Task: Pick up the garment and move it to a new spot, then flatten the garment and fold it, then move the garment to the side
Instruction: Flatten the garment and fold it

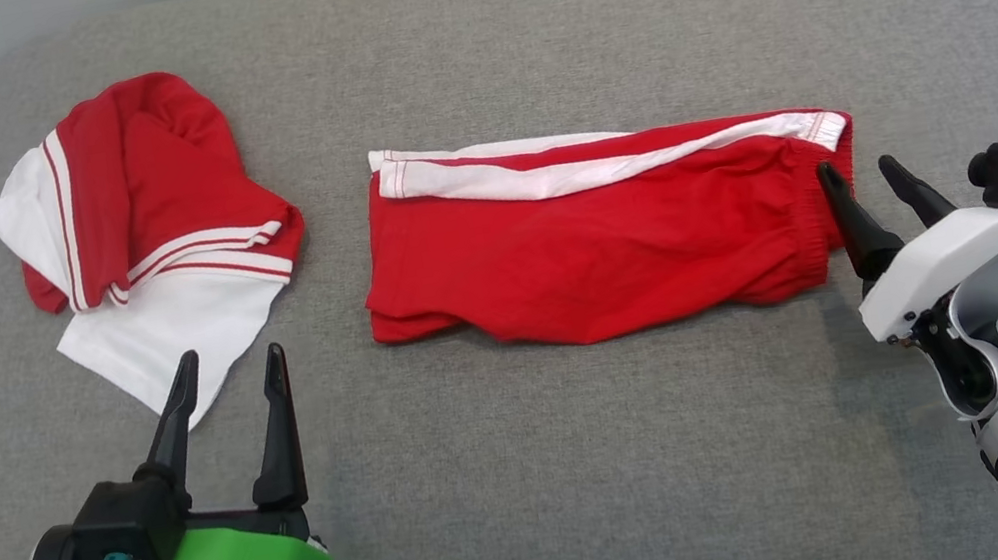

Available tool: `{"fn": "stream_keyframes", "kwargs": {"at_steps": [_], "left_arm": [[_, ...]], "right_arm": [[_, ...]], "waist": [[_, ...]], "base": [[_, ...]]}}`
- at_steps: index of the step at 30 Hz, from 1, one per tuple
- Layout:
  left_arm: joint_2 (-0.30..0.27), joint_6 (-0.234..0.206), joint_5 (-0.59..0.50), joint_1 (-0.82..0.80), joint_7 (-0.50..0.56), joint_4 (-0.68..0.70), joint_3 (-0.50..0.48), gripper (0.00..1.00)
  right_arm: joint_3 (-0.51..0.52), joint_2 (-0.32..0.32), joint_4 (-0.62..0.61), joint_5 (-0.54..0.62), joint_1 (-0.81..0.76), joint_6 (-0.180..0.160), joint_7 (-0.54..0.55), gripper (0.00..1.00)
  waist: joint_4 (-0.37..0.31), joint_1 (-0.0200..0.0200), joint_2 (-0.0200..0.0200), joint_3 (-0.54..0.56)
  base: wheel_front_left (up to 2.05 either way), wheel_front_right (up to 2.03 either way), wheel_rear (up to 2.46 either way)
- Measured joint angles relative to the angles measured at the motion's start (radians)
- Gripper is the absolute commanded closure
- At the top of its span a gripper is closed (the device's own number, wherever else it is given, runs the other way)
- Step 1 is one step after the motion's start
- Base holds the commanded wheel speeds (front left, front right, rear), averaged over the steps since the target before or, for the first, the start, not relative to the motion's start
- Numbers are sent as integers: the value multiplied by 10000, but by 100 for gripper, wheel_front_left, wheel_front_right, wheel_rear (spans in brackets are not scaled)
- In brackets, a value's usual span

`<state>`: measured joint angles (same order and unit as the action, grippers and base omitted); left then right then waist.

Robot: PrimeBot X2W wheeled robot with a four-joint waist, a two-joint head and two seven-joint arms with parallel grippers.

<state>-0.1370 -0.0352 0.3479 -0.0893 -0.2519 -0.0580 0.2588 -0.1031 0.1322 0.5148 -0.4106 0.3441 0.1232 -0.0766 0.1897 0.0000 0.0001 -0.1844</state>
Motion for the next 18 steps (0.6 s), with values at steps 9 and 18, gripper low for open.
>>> {"fn": "stream_keyframes", "kwargs": {"at_steps": [9, 18], "left_arm": [[163, 8, -4, -85, 0, -174, -150, 0], [165, 42, -6, -86, 0, -201, -299, 0]], "right_arm": [[234, -15, 1421, -232, 232, -105, 408, 0], [382, -77, 2399, -493, 715, -297, 779, 0]], "waist": [[574, 0, 0, -178], [639, 0, 0, -191]], "base": [[0, 0, 0], [0, 0, 0]]}}
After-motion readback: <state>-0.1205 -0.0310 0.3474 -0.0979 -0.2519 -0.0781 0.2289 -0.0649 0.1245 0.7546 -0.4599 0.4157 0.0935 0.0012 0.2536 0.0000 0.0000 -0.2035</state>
